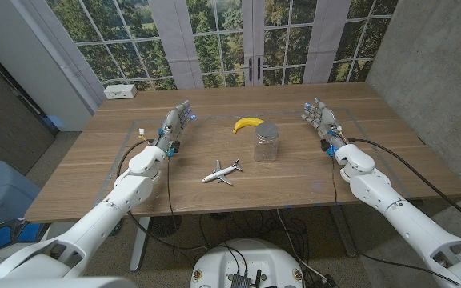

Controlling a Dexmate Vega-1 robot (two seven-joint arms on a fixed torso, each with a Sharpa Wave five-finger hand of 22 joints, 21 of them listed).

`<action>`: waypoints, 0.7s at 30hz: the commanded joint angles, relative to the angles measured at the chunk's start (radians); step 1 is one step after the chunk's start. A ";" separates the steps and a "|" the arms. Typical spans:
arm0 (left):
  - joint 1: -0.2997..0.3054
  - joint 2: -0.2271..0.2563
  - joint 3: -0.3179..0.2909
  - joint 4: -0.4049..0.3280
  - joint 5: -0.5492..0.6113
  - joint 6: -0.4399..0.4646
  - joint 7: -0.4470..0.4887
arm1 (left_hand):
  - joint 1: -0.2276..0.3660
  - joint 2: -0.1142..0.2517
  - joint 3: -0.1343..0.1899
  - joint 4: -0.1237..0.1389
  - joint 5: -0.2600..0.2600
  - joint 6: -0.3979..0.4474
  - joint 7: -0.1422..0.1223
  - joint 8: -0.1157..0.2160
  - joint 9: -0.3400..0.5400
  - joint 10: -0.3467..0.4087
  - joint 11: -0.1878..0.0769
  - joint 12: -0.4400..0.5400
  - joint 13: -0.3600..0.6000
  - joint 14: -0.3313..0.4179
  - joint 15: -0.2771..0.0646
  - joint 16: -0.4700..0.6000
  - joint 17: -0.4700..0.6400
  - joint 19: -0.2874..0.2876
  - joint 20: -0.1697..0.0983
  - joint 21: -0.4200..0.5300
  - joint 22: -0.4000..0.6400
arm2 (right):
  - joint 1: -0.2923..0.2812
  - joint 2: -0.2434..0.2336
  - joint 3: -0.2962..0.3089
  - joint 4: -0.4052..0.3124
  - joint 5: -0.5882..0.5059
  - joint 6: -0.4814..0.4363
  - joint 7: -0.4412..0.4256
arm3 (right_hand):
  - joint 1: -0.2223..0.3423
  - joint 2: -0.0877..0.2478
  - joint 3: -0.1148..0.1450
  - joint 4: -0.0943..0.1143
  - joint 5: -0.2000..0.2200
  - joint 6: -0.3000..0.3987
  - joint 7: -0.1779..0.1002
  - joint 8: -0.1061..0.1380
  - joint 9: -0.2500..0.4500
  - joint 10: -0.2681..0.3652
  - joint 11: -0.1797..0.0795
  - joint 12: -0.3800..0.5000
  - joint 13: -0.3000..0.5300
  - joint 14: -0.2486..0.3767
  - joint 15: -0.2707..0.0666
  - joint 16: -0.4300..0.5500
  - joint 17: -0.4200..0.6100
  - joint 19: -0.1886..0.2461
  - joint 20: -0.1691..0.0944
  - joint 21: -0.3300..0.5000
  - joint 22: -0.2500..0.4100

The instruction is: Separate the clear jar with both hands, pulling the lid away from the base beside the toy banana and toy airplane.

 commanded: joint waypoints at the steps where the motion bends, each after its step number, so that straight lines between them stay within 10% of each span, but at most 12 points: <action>1: 0.026 0.023 0.005 -0.075 0.038 -0.007 0.030 | 0.004 0.050 0.008 -0.001 0.006 0.000 -0.008 0.006 0.001 0.000 -0.005 0.008 0.004 -0.004 -0.048 0.005 0.001 -0.001 -0.072 0.003 0.005 | -0.082 -0.018 0.039 -0.093 0.029 0.037 -0.009 | 0.002 0.016 0.010 -0.003 0.009 0.008 -0.005 0.004 0.005 0.009 -0.002 0.002 0.003 0.007 -0.021 0.004 0.003 0.006 -0.014 0.003 0.003; 11: 0.037 0.029 -0.001 -0.095 0.072 -0.034 0.059 | 0.010 0.023 -0.003 -0.038 0.002 0.018 -0.012 0.014 0.002 0.018 -0.009 0.015 0.004 0.014 -0.056 0.006 -0.007 0.021 -0.072 -0.007 0.005 | -0.061 0.006 0.023 -0.056 0.019 0.043 -0.013 | 0.018 0.006 0.017 -0.031 0.009 0.008 0.003 0.000 0.004 0.013 0.005 0.000 -0.001 0.017 -0.002 0.002 -0.006 0.012 0.001 0.000 0.003; 21: 0.047 0.062 0.007 -0.144 0.168 -0.056 0.104 | 0.048 0.023 -0.014 -0.125 -0.010 0.077 -0.001 0.022 0.005 0.067 0.012 0.026 0.006 0.088 -0.016 0.017 -0.008 0.094 -0.030 -0.020 0.007 | -0.071 0.010 0.020 -0.074 -0.007 0.039 -0.060 | 0.101 -0.001 0.060 -0.137 0.013 0.017 0.005 -0.004 0.004 0.027 0.018 -0.003 -0.008 0.050 0.020 -0.004 -0.034 0.033 0.026 -0.005 0.003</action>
